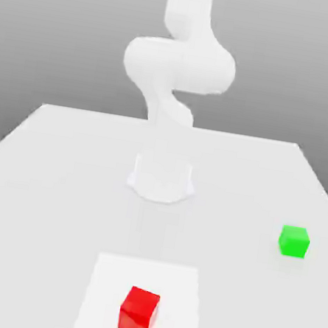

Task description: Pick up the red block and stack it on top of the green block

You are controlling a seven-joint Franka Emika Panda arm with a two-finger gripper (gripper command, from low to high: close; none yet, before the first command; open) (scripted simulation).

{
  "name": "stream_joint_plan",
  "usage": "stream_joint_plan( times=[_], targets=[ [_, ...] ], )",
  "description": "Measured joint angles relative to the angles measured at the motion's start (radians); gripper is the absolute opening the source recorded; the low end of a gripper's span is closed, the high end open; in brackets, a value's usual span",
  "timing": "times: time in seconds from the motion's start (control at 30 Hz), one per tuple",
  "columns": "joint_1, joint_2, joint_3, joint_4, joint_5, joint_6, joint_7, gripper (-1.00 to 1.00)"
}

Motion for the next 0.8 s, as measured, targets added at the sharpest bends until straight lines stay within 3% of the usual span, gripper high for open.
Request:
stream_joint_plan(
  times=[0.5, 0.8],
  targets=[
    [-0.058, 0.551, 0.049, -0.149, -0.046, 0.238, 0.176, 0.00],
    [-0.061, 0.874, 0.052, -0.226, -0.024, 0.390, 0.238, 0.00]
  ],
)
